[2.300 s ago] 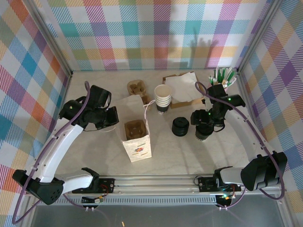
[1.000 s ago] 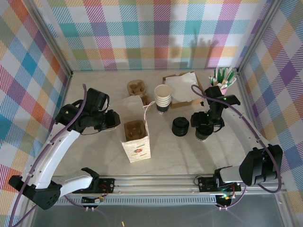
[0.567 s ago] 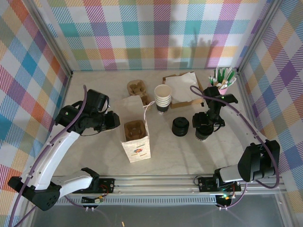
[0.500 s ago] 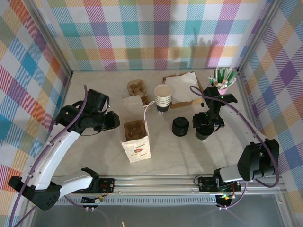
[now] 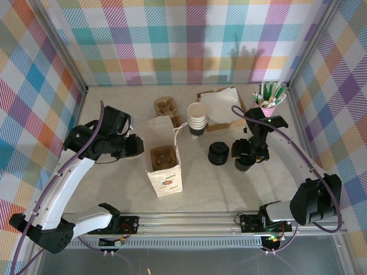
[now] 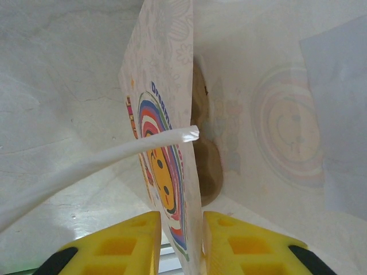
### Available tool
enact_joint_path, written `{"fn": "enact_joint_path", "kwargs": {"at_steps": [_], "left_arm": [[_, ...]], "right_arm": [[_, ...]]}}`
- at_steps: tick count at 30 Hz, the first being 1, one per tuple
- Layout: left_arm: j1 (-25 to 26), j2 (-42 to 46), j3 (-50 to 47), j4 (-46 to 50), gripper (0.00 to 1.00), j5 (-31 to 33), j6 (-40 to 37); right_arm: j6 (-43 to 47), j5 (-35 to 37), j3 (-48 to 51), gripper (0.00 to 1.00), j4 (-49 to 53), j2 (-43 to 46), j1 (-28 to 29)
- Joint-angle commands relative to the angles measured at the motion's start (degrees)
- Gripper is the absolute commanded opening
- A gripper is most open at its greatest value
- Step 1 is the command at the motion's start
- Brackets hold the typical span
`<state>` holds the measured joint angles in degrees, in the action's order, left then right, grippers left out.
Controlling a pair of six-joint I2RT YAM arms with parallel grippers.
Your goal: Pack the takeout coffee
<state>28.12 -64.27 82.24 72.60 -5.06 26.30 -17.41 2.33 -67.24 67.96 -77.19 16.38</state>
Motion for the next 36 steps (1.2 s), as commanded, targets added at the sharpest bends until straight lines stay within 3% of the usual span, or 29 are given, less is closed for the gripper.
{"fn": "enact_joint_path", "kwargs": {"at_steps": [1, 9, 36], "left_arm": [[0.7, 1.0, 0.5, 2.0, 0.26, -1.2, -1.2], [0.7, 2.1, -0.3, 1.9, 0.26, -1.5, -0.3], [0.7, 2.8, 0.8, 2.4, 0.27, -0.1, 4.5]], "right_arm": [[-2.6, -0.2, 0.2, 0.86, 2.5, 2.2, 0.7], [-2.5, 6.3, -0.3, 0.89, 3.2, 1.0, 0.8], [2.9, 6.8, -0.3, 0.84, -4.3, -4.5, 0.7]]}}
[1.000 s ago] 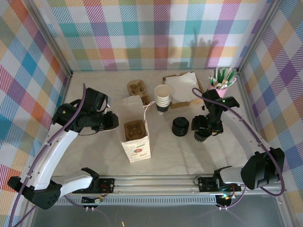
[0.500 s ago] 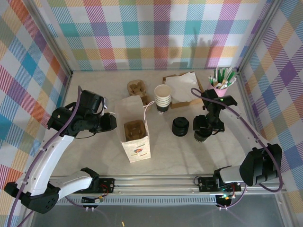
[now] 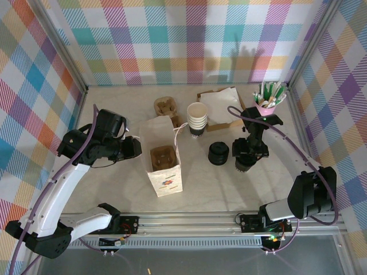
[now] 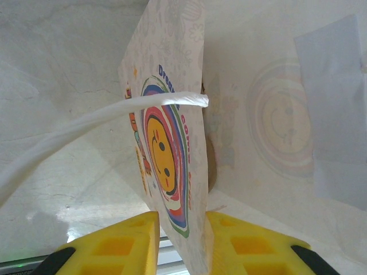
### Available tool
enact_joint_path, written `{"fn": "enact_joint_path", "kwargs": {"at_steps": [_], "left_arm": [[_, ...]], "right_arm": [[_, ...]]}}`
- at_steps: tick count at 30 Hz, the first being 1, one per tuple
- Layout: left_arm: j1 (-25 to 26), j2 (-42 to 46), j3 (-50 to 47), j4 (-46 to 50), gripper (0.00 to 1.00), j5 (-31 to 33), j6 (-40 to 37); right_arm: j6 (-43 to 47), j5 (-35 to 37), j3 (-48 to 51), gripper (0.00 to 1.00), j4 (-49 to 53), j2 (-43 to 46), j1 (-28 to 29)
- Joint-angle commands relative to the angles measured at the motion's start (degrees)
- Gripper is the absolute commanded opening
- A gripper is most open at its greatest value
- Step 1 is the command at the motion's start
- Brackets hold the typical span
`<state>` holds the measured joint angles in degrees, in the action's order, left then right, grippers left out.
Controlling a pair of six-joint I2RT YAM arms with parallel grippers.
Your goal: Pack the takeout coffee
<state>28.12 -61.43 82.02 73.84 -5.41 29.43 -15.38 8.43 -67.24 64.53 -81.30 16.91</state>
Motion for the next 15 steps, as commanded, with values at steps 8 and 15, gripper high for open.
{"fn": "enact_joint_path", "kwargs": {"at_steps": [8, 15], "left_arm": [[0.7, -1.5, 2.6, 1.2, 0.27, 0.3, 1.5], [0.7, -5.7, 6.3, 3.2, 0.27, 0.0, -1.4]], "right_arm": [[-0.5, -0.3, 0.4, 0.80, -2.1, -0.3, 0.1], [-2.3, 0.9, 1.4, 0.82, 0.0, 1.1, 0.1]]}}
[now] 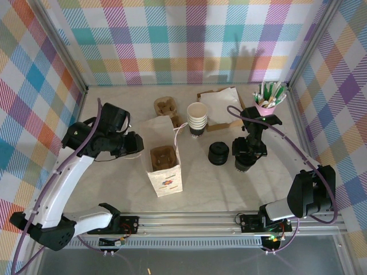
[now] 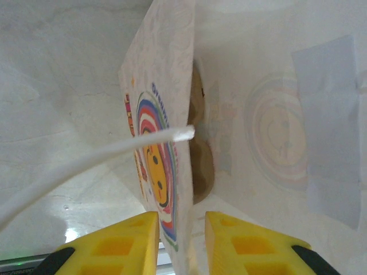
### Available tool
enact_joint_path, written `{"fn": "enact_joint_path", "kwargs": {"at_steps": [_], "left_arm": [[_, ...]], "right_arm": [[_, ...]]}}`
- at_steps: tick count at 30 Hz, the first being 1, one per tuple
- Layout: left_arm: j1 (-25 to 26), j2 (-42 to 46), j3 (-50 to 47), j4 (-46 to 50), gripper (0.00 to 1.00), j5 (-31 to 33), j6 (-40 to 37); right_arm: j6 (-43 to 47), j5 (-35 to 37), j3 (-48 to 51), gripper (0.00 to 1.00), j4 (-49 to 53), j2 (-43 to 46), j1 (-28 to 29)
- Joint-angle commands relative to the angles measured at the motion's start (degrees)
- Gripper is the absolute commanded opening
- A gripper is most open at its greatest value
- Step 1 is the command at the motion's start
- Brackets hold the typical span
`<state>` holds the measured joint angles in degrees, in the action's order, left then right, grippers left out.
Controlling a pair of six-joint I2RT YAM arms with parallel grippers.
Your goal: Pack the takeout coffee
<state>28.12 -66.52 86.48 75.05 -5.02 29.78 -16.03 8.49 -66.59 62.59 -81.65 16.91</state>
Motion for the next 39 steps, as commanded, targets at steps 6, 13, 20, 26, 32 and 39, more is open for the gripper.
{"fn": "enact_joint_path", "kwargs": {"at_steps": [6, 13, 20, 26, 32, 39], "left_arm": [[0.7, -1.1, 0.7, 0.9, 0.27, -1.0, -1.7], [0.7, -1.9, 0.4, 0.4, 0.27, -1.4, -1.9], [0.7, -3.2, 1.2, 1.0, 0.27, -1.6, -3.0], [0.7, -3.6, 2.4, 2.0, 0.27, -0.9, -3.4], [0.7, -2.7, 3.8, 3.9, 0.27, 0.6, -4.2], [0.7, -1.1, 4.0, 3.8, 0.31, -0.5, -3.9]], "right_arm": [[-4.1, -0.2, 2.2, 0.81, 2.9, 4.1, 0.1], [-5.5, -0.5, 1.9, 0.81, 2.1, 2.2, 0.1], [-6.0, -1.8, 3.0, 0.80, 1.2, 0.9, 0.1], [-5.4, -2.0, 2.8, 0.74, 0.8, -0.6, 0.1], [-5.1, -1.8, -1.5, 0.63, 4.1, -2.3, 0.1], [-6.3, 0.9, -12.1, 0.58, 12.3, -4.7, 0.1]]}}
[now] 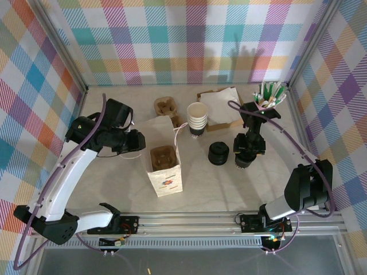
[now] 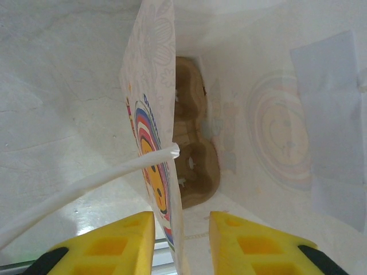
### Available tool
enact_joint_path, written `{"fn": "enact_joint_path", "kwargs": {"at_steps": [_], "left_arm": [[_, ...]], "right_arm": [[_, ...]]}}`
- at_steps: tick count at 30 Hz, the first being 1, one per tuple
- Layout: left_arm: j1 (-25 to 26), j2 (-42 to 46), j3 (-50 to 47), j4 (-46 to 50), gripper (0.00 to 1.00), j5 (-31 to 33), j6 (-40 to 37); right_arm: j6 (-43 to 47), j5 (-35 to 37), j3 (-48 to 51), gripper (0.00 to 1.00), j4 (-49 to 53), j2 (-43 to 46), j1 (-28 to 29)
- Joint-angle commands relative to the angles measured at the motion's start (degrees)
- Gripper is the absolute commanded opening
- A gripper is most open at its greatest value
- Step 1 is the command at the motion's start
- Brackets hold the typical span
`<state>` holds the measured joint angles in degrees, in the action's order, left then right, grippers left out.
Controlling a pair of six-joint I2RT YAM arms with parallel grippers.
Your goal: Pack the takeout coffee
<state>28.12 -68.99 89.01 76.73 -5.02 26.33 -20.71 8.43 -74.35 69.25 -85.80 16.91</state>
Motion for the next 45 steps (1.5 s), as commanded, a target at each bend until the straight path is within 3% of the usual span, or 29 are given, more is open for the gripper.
{"fn": "enact_joint_path", "kwargs": {"at_steps": [1, 6, 15, 24, 29, 36, 45], "left_arm": [[0.7, 1.6, 1.7, 2.1, 0.31, -0.4, -0.5], [0.7, 2.9, 4.0, 3.4, 0.32, -1.1, -2.0], [0.7, 4.8, 5.9, 6.4, 0.32, -4.4, -2.0], [0.7, 7.9, 3.1, 9.8, 0.30, -7.4, 4.3], [0.7, 7.8, 0.2, 5.4, 0.32, -9.7, 8.6], [-0.4, 7.0, -4.9, -0.9, 0.34, -14.6, 15.5], [-1.1, 3.7, -6.1, 1.0, 0.32, -7.2, 15.4]], "right_arm": [[-3.1, 0.8, -5.7, 0.57, 7.1, -0.8, 0.1], [-10.3, 0.2, -10.0, 0.53, 11.3, 0.8, 0.1], [-22.3, 0.9, -6.7, 0.50, 11.8, 5.2, 0.2], [-22.2, 1.7, -14.1, 0.42, 19.2, 8.5, 0.2], [-20.4, -1.7, -16.2, 0.34, 20.9, 11.0, 0.3], [-18.8, -2.2, -21.3, 0.30, 26.0, 11.4, 1.3], [-14.7, -2.5, -25.4, 0.29, 26.3, 10.0, 1.6]]}}
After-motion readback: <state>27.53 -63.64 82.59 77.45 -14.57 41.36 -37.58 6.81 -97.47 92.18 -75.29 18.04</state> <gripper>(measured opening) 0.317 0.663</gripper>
